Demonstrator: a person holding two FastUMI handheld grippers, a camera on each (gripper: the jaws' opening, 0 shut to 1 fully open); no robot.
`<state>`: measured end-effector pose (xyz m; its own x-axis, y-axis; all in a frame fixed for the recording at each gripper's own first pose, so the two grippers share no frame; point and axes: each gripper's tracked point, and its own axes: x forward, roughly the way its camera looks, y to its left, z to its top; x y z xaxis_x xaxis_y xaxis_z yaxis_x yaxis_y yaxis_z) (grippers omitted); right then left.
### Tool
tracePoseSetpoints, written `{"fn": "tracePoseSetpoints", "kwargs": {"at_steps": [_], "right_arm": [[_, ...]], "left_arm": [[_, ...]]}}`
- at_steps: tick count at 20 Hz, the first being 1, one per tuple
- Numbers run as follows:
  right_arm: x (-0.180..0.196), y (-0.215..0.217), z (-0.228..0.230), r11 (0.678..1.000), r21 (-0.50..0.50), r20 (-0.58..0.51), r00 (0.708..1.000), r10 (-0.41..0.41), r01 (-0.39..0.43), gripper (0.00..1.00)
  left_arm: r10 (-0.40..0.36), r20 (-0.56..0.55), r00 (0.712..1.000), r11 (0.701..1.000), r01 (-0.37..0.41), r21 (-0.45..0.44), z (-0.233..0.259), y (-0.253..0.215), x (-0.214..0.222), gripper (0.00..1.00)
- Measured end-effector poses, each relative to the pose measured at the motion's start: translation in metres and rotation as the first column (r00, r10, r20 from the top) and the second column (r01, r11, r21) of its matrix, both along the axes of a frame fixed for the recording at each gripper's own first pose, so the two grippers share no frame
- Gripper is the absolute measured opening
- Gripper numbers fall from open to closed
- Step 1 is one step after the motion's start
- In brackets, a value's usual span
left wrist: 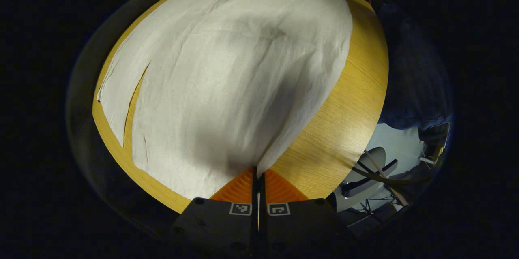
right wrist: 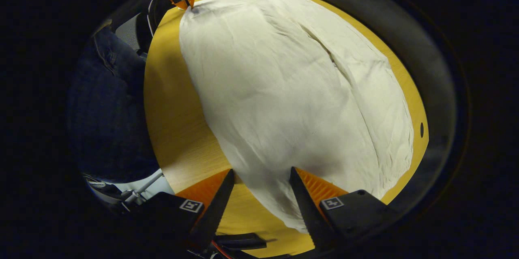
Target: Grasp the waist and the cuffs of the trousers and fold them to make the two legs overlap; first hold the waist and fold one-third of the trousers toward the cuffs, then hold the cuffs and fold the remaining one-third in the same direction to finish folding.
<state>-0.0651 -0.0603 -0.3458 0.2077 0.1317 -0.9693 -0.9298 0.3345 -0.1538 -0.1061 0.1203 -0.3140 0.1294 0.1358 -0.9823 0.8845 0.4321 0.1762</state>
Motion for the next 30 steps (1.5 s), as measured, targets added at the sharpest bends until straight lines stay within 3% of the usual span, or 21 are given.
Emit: {"fn": "tracePoseSetpoints", "kwargs": {"at_steps": [1,3,4,5,6,7,12,16,20,22,23,25,28,30], "right_arm": [[0.001,-0.001,0.002,1.0,-0.009,0.002,1.0,-0.019,0.019,0.67],[0.003,-0.001,0.0,0.998,-0.035,0.006,0.999,-0.044,0.044,0.55],[0.005,-0.001,0.001,0.998,-0.044,0.017,0.998,-0.052,0.053,0.54],[0.008,-0.002,0.002,0.997,-0.05,0.031,0.998,-0.054,0.055,0.35],[0.011,-0.003,0.002,0.997,-0.055,0.047,0.997,-0.054,0.056,0.3],[0.011,-0.003,0.002,0.997,-0.059,0.054,0.997,-0.054,0.057,0.18],[0.013,-0.005,0.003,0.988,-0.071,0.062,0.989,-0.134,0.138,0.03],[0.018,-0.007,0.006,0.976,-0.057,0.134,0.97,-0.203,0.212,0.03],[0.038,0.0,0.04,0.94,0.034,0.264,0.904,-0.335,0.339,0.03],[0.054,0.004,0.06,0.911,0.095,0.321,0.854,-0.41,0.402,0.03],[0.07,0.008,0.079,0.881,0.153,0.364,0.804,-0.471,0.447,0.03],[0.093,0.013,0.102,0.84,0.233,0.399,0.74,-0.542,0.49,0.04],[0.132,0.026,0.128,0.789,0.343,0.413,0.672,-0.614,0.51,0.03],[0.163,0.031,0.149,0.78,0.384,0.455,0.634,-0.626,0.495,0.03]], "left_arm": [[-0.001,-0.002,1.0,1.0,0.001,0.0,0.0,0.0,0.0,0.0],[0.0,-0.003,1.0,1.0,0.0,-0.004,-0.001,0.0,0.0,0.0],[-0.002,-0.003,1.0,1.0,0.002,-0.006,-0.001,0.0,0.0,0.0],[-0.003,-0.003,1.0,1.0,0.003,-0.007,-0.001,0.0,0.0,0.0],[-0.005,-0.002,1.0,1.0,0.005,-0.011,-0.001,0.0,0.0,0.0],[-0.007,-0.001,1.0,1.0,0.007,-0.015,-0.001,0.0,-0.001,0.0],[0.005,0.003,1.0,1.0,-0.005,-0.02,-0.001,0.0,0.0,0.0],[0.012,0.0,1.0,1.0,-0.012,-0.016,0.0,-0.001,0.0,0.0],[0.026,0.082,0.996,0.999,-0.024,-0.024,0.028,0.009,0.04,0.0],[0.033,0.157,0.987,0.999,-0.027,-0.037,0.051,0.002,0.065,0.0],[0.037,0.22,0.975,0.999,-0.029,-0.038,0.067,0.001,0.087,0.0],[0.036,0.322,0.946,0.999,-0.028,-0.03,0.09,-0.005,0.126,0.0],[0.103,0.458,0.883,0.994,-0.111,-0.009,0.12,-0.009,0.18,0.0],[0.138,0.539,0.831,0.989,-0.149,-0.024,0.139,-0.02,0.218,0.0]]}}
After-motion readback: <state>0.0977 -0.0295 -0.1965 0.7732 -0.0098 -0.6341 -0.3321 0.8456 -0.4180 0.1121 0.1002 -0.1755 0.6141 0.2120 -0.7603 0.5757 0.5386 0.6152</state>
